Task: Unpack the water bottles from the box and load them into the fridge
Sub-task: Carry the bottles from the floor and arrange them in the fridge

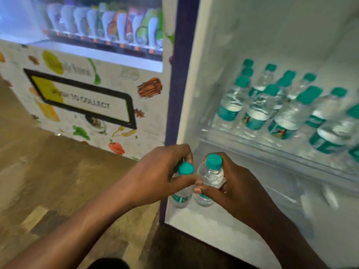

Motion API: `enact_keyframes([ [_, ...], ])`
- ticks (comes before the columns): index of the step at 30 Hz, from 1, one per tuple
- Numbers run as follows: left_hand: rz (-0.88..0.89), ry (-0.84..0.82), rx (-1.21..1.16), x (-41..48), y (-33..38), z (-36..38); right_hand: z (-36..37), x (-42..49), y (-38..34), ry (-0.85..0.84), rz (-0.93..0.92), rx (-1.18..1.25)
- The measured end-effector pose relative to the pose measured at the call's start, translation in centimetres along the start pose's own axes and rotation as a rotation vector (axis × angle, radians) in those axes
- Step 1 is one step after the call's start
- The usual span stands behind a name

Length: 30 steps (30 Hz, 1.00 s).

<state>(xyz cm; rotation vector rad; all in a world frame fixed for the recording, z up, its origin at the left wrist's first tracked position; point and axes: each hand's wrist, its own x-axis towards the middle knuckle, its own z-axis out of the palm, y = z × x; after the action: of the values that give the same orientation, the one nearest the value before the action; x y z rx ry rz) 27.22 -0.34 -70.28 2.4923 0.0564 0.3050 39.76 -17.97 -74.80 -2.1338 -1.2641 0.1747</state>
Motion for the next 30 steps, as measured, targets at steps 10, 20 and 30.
enact_keyframes([
  [10, 0.237, 0.043, 0.042, 6.9, 8.3, -3.0, -11.7, -1.4, -0.3, 0.299, -0.001, -0.081],
  [20, 0.390, 0.384, 0.079, 16.7, 15.9, -5.7, -23.4, 0.9, -0.7, 0.716, 0.028, -0.136],
  [30, 0.328, 0.470, 0.054, 27.1, 18.9, -2.3, -32.3, 8.2, 4.8, 0.882, 0.213, -0.307],
])
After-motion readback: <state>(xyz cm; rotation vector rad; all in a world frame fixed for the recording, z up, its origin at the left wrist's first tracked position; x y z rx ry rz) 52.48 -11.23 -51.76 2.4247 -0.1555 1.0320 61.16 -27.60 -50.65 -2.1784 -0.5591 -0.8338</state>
